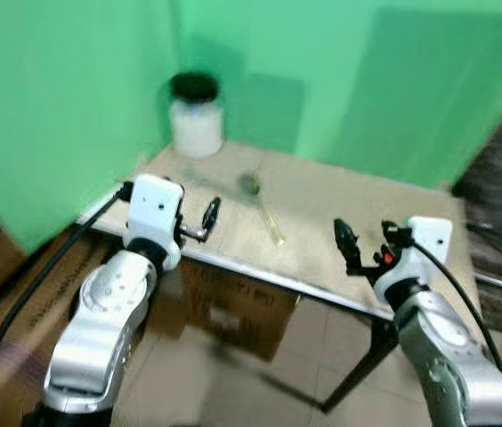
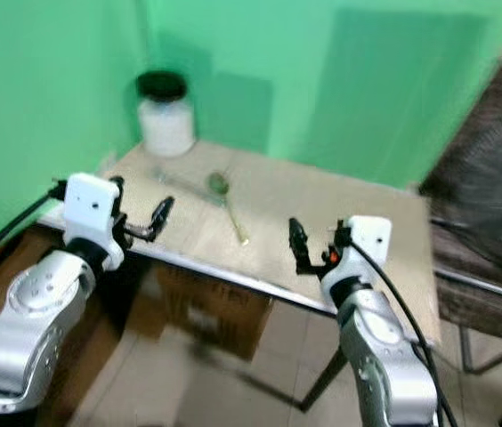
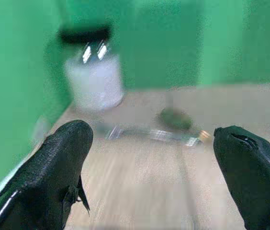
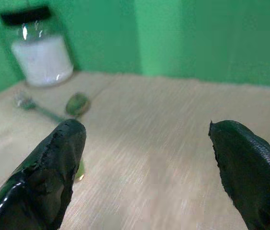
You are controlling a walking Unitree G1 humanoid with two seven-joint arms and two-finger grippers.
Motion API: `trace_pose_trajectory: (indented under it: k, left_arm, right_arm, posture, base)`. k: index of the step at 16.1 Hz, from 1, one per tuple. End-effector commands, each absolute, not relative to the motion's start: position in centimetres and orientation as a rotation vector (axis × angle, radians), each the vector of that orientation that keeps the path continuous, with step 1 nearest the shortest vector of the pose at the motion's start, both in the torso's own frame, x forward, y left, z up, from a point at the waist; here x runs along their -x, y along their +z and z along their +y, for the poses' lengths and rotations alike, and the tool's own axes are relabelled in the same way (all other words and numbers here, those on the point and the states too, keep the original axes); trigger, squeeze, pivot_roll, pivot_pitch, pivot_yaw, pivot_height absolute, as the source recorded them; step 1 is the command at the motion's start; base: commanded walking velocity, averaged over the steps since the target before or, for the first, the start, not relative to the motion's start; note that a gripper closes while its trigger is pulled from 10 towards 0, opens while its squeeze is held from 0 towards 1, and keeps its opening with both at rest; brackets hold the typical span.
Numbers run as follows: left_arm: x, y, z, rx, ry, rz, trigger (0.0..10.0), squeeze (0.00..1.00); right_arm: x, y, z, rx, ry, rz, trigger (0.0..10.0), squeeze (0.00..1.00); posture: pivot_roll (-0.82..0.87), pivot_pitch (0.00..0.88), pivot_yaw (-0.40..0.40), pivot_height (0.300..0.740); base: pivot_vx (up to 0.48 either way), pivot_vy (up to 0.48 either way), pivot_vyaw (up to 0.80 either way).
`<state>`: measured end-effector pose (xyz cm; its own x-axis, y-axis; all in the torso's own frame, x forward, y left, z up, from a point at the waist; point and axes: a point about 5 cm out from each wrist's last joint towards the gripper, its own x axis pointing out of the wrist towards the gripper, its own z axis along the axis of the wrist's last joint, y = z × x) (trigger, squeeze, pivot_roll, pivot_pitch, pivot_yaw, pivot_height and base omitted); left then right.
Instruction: Setting the table
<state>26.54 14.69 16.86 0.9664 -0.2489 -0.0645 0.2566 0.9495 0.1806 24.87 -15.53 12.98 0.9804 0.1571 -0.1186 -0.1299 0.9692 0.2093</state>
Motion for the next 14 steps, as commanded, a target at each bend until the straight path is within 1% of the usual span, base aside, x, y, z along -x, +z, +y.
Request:
trace_pose_trajectory:
  k: [1,3,6,9,14]
  left_arm:
    - [-26.6,17.3,14.5,-0.186,-0.250,0.025,10.0,0.00]
    - [-26.7,17.2,14.6,-0.203,-0.246,0.031,10.0,0.00]
    - [-26.7,17.3,14.6,-0.204,-0.255,0.017,10.0,0.00]
    - [-26.5,17.3,14.7,-0.208,-0.254,0.021,10.0,0.00]
    - [-26.3,17.3,14.7,-0.210,-0.255,0.022,10.0,0.00]
  right_arm:
    - [-24.9,13.1,-15.6,-0.210,0.164,0.144,10.0,0.00]
    - [-24.7,13.0,-15.1,-0.231,0.208,0.155,10.0,0.00]
    - [-24.8,13.0,-14.7,-0.173,0.226,0.150,10.0,0.00]
    - [-25.2,12.9,-14.9,-0.182,0.198,0.155,10.0,0.00]
    - [-25.5,12.8,-14.5,-0.180,0.214,0.158,10.0,0.00]
  posture:
    - [0.07,0.000,-0.046,0.740]
    - [0.07,0.000,-0.049,0.740]
    - [0.07,0.000,-0.051,0.740]
    - [0.08,0.000,-0.058,0.740]
    - [0.09,0.000,-0.066,0.740]
  base:
    - [0.000,0.000,0.00]
    - [0.000,0.000,0.00]
    - [0.000,0.000,0.00]
    - [0.286,0.000,0.80]
    - [0.289,0.000,0.80]
